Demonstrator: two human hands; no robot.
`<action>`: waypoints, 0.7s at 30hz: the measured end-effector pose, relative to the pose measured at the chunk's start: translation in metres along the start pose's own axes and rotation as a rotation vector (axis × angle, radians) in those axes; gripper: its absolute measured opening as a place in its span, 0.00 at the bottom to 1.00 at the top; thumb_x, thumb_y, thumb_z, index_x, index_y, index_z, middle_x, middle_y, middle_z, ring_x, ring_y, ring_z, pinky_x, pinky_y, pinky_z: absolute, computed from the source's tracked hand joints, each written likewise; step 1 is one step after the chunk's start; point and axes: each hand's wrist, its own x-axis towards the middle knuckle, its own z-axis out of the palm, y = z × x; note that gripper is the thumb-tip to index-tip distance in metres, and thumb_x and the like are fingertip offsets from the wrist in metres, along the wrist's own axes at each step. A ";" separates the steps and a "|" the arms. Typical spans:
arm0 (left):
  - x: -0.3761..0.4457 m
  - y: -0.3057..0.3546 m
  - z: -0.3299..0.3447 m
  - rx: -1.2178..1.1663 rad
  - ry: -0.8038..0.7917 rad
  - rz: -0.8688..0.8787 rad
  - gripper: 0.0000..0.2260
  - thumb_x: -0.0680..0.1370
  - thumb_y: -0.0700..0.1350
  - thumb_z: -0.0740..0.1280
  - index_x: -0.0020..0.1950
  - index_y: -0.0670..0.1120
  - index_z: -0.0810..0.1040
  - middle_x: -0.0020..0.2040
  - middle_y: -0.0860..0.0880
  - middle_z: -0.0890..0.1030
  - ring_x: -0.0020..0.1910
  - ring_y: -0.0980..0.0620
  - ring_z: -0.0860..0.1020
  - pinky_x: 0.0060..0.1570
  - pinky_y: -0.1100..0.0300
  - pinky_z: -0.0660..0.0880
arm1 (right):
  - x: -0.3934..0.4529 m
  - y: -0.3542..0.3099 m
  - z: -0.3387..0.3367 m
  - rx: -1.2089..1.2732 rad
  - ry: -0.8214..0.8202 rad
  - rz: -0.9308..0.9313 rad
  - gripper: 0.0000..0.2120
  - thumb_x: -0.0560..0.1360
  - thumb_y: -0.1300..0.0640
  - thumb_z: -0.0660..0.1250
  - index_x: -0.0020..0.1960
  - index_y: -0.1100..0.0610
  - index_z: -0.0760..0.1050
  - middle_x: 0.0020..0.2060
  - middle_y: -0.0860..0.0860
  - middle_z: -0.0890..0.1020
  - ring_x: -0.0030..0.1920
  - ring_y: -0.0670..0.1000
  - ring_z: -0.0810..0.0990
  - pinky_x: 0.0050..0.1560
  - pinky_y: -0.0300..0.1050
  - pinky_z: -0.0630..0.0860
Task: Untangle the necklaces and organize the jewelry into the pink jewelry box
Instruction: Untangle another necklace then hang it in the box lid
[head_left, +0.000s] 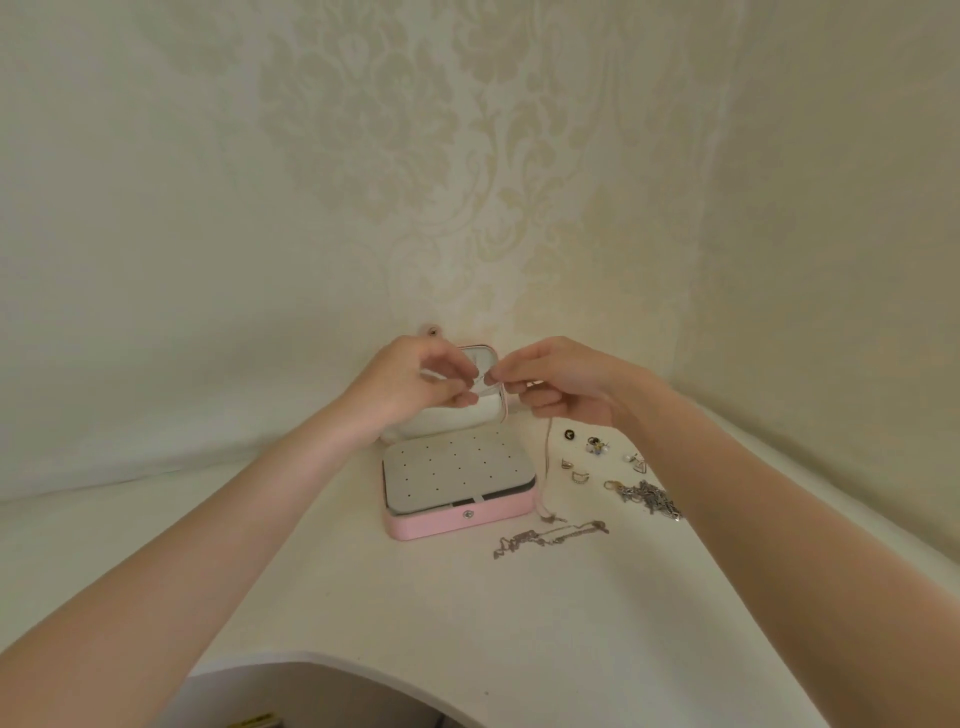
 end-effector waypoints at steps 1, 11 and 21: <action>-0.002 -0.003 0.003 -0.145 -0.034 -0.053 0.05 0.76 0.33 0.66 0.47 0.41 0.79 0.42 0.46 0.82 0.34 0.59 0.81 0.39 0.72 0.75 | -0.001 -0.003 0.000 -0.039 0.004 0.002 0.05 0.76 0.63 0.66 0.43 0.61 0.79 0.28 0.49 0.71 0.22 0.43 0.60 0.22 0.33 0.60; -0.005 -0.015 0.018 -0.372 -0.137 -0.175 0.08 0.77 0.41 0.66 0.51 0.51 0.82 0.51 0.56 0.81 0.51 0.59 0.75 0.45 0.65 0.70 | 0.002 -0.025 -0.008 -0.370 0.025 0.039 0.04 0.75 0.61 0.67 0.44 0.59 0.80 0.27 0.47 0.71 0.22 0.44 0.59 0.24 0.34 0.57; -0.005 -0.012 0.023 -0.791 -0.297 -0.306 0.10 0.79 0.40 0.61 0.57 0.38 0.78 0.53 0.41 0.82 0.53 0.46 0.81 0.55 0.54 0.78 | 0.002 -0.036 -0.003 -0.519 0.015 0.036 0.05 0.74 0.60 0.68 0.47 0.61 0.81 0.24 0.47 0.69 0.23 0.45 0.58 0.23 0.35 0.56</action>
